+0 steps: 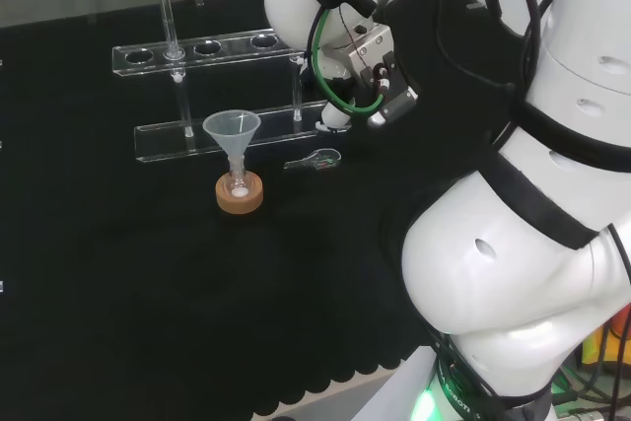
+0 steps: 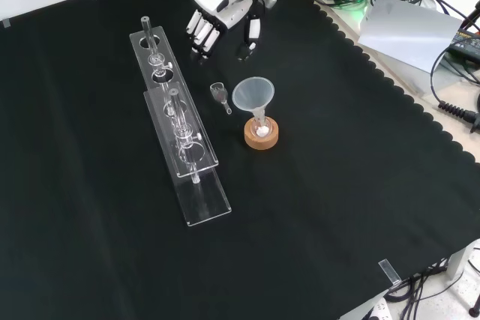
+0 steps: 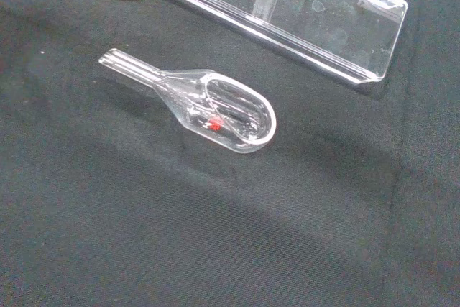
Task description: Remove the funnel from the round-bottom flask.
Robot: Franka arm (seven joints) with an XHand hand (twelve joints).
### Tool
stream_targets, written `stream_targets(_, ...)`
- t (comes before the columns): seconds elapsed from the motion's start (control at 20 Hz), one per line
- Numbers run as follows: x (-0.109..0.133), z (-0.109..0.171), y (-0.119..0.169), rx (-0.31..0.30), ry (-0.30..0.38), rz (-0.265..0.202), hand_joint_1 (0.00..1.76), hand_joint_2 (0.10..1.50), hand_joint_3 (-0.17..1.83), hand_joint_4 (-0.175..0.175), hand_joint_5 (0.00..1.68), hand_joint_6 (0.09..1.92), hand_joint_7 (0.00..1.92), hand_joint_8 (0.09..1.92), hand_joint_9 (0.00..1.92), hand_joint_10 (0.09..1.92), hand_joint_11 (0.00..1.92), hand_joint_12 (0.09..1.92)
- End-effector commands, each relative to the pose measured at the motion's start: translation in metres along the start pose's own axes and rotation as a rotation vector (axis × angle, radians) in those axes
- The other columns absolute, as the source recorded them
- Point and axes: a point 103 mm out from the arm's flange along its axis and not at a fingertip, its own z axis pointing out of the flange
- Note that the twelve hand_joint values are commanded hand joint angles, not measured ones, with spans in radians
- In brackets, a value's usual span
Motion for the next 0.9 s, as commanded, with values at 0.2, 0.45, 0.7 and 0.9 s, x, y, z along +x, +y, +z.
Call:
stream_targets(0.2, 0.016, -0.038, -0.022, -0.007, 0.011, -0.024, 0.78, 0.69, 0.56, -0.068, 0.39, 0.26, 0.37, 0.73, 0.68, 0.61, 0.49, 1.25)
stream_targets(0.45, 0.026, -0.064, -0.028, -0.001, 0.012, -0.063, 0.73, 0.69, 0.55, -0.064, 0.30, 0.14, 0.32, 0.72, 0.62, 0.62, 0.40, 1.30)
stream_targets(0.7, 0.040, -0.081, -0.027, 0.017, 0.045, -0.111, 0.66, 0.70, 0.54, -0.062, 0.20, 0.09, 0.23, 0.71, 0.56, 0.64, 0.34, 1.33)
stream_targets(0.9, 0.054, -0.091, -0.023, 0.037, 0.060, -0.153, 0.62, 0.70, 0.51, -0.061, 0.09, 0.09, 0.11, 0.69, 0.46, 0.66, 0.27, 1.37)
